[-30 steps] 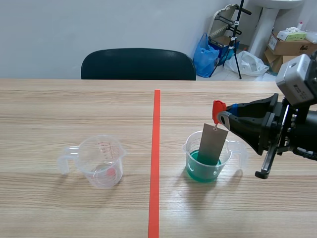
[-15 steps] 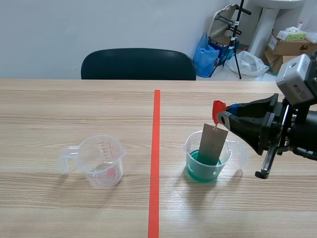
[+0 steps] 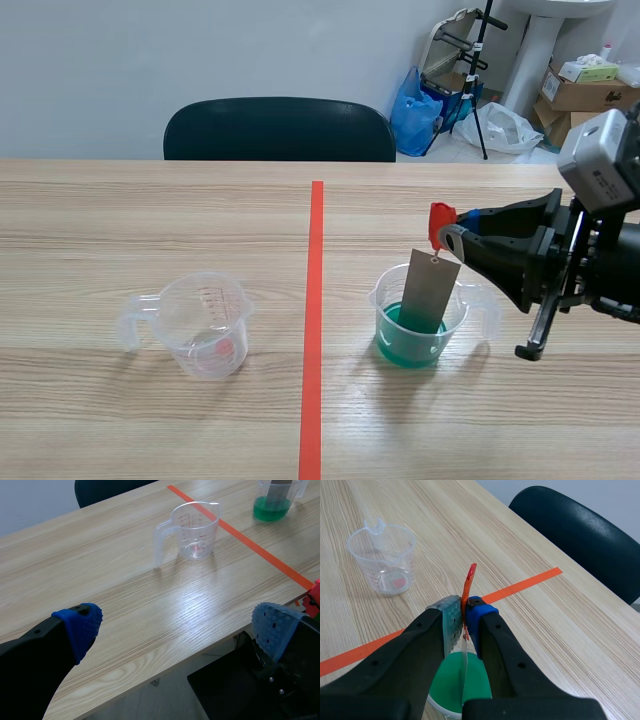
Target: Do the redox reaction experiment
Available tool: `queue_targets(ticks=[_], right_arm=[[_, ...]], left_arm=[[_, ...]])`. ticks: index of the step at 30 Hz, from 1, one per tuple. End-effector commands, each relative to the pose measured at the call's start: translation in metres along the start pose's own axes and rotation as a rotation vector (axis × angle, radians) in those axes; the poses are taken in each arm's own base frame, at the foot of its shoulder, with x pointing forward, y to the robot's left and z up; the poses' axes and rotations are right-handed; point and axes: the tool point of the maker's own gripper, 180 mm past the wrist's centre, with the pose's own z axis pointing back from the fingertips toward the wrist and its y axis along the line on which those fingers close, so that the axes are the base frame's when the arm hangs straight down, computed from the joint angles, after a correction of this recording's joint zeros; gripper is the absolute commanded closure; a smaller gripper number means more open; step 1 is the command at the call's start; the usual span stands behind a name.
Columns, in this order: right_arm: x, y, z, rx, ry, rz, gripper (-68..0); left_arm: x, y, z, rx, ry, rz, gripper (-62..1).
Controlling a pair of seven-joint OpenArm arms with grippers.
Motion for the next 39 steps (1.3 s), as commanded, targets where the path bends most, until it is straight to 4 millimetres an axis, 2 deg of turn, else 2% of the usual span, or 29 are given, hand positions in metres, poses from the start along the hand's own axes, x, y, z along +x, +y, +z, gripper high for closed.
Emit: queue_targets(ticks=[1,6,20,39], right_arm=[[0.012,-0.005,0.0,0.005,-0.036,0.016,-0.6],[0.014,-0.005,0.0,0.005,-0.049,0.017,-0.6],[0.043,-0.024,0.009,-0.05,-0.071,0.078,-0.6],[0.106,-0.01,0.021,-0.036,-0.067,0.086,-0.6]], left_arm=[[0.006,0.002,-0.001,0.006,-0.027,0.002,-62.3],[0.007,0.002,-0.001,0.006,-0.028,0.003,-62.3],[0.007,0.002,-0.001,0.007,-0.028,0.003,-62.3],[0.006,0.002,-0.001,0.006,-0.025,0.003,-62.3]])
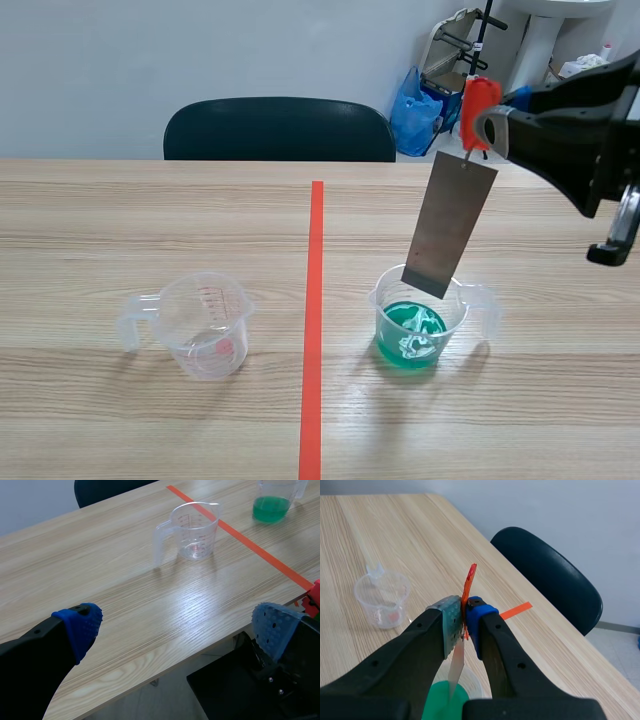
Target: Do the redox reaction experiment
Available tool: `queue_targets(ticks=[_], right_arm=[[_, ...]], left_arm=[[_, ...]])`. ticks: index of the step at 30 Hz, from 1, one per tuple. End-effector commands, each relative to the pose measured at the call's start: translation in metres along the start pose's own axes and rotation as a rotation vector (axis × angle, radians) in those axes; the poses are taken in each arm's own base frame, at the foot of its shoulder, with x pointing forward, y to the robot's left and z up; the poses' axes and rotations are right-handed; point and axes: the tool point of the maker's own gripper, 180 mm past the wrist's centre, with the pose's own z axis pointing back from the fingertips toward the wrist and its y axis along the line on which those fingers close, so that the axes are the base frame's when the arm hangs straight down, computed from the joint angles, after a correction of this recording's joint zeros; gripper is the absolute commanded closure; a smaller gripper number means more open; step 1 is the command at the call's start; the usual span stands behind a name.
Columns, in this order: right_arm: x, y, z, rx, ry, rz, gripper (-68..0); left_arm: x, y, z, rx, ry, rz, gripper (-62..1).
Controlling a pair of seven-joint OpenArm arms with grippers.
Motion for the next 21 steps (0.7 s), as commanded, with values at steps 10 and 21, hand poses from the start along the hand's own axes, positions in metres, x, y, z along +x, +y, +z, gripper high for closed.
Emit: queue_targets(ticks=[10,21], right_arm=[[0.033,0.006,0.001,0.026,-0.034,-0.013,-0.6],[0.042,0.015,-0.001,0.054,-0.024,0.0,-0.6]], left_arm=[[0.006,0.002,-0.001,0.007,-0.027,-0.001,-62.3],[0.007,0.002,-0.001,0.006,-0.028,-0.001,-62.3]])
